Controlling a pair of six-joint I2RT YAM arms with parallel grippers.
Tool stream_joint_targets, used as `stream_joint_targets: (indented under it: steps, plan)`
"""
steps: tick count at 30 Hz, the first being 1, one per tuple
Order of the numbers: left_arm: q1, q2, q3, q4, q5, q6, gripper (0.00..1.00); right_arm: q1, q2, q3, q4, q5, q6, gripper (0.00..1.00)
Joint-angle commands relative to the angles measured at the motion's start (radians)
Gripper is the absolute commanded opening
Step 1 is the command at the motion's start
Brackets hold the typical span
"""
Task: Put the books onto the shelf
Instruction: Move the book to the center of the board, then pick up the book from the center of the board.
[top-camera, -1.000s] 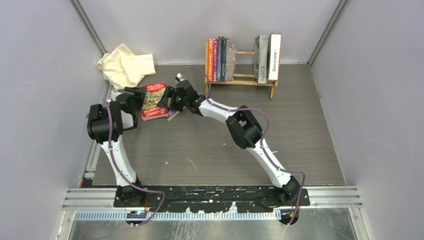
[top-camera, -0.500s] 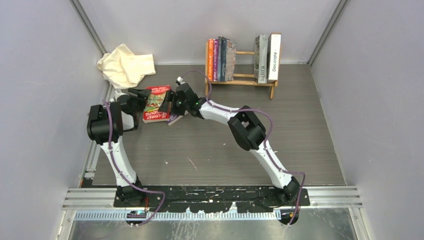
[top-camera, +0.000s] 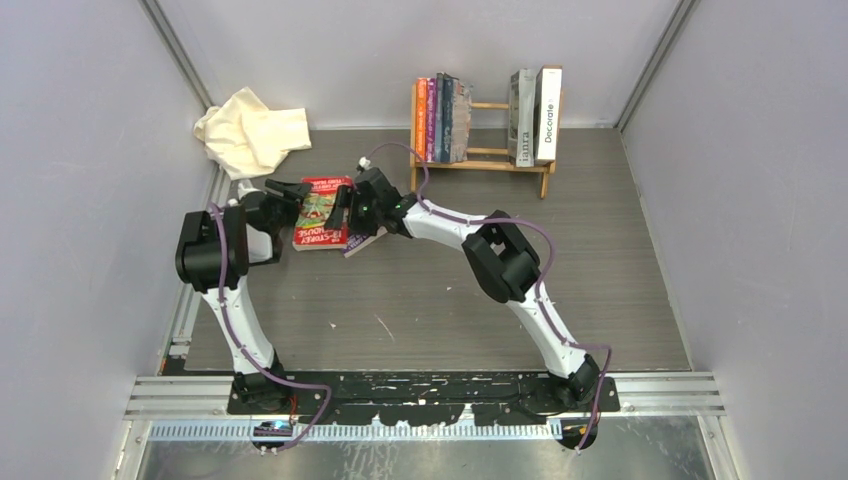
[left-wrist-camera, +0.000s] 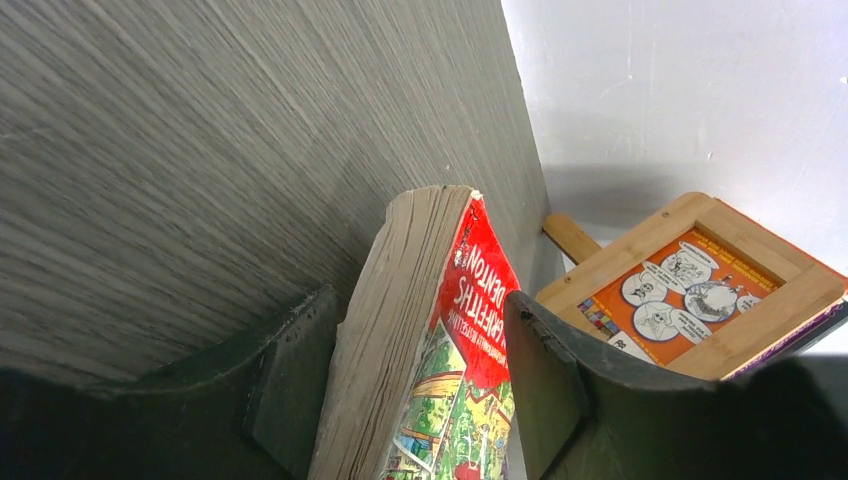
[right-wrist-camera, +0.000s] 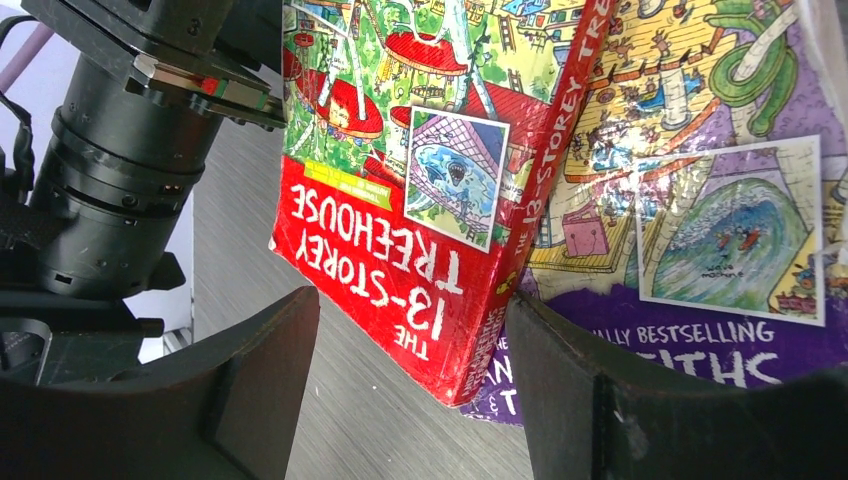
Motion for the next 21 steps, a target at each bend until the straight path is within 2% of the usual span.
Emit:
stream_joint_targets:
  steps: [1, 7, 21]
  plan:
    - [-0.084, 0.005, -0.044, -0.192, 0.149, 0.021, 0.63, 0.005, 0.0, -0.068, 0.106, -0.041, 0.056, 0.74]
    - [-0.093, 0.011, -0.005, -0.266, 0.202, 0.077, 0.62, -0.012, 0.009, -0.155, 0.308, -0.131, 0.165, 0.73]
    - [-0.125, -0.025, -0.032, -0.373, 0.253, 0.166, 0.6, -0.015, -0.036, -0.237, 0.503, -0.151, 0.303, 0.69]
